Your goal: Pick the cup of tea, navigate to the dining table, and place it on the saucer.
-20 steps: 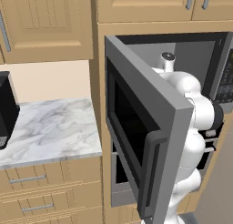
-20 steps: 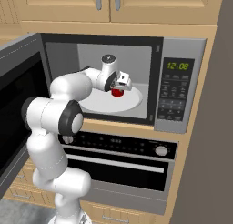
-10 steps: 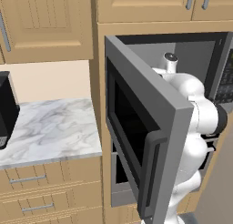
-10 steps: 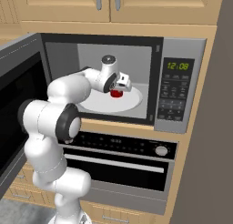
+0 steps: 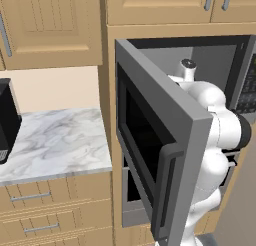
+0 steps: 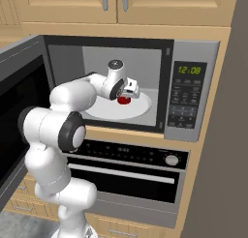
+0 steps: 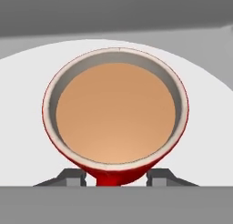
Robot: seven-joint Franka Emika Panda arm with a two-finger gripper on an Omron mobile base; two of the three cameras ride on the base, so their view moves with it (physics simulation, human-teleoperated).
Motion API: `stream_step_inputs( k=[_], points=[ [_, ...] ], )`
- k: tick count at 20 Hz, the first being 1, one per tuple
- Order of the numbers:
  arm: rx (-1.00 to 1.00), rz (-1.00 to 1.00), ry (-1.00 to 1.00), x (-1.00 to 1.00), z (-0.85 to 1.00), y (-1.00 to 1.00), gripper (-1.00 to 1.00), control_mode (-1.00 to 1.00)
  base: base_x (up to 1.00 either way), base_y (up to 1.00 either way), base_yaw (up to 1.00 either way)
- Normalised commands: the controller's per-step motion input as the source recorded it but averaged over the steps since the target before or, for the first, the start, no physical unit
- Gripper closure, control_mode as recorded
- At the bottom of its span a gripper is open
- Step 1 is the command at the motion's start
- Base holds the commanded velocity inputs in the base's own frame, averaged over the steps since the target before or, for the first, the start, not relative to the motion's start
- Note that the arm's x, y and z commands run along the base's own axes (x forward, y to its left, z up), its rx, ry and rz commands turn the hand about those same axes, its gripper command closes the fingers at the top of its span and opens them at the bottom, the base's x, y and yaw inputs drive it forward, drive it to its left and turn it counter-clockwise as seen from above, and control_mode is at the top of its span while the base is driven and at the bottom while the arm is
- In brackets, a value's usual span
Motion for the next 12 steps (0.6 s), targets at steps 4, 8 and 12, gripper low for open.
stream_step_inputs(
  k=[4,8,12],
  points=[
    [0.01,0.01,-0.01,-0.27,0.02,0.00,1.00,-1.00,0.00,0.00,0.00],
    [0.02,0.02,0.00,-0.33,0.07,0.00,1.00,-1.00,0.00,0.00,0.00],
    [0.00,0.00,0.00,-0.31,0.05,0.00,1.00,-1.00,0.00,0.00,0.00]
  ],
)
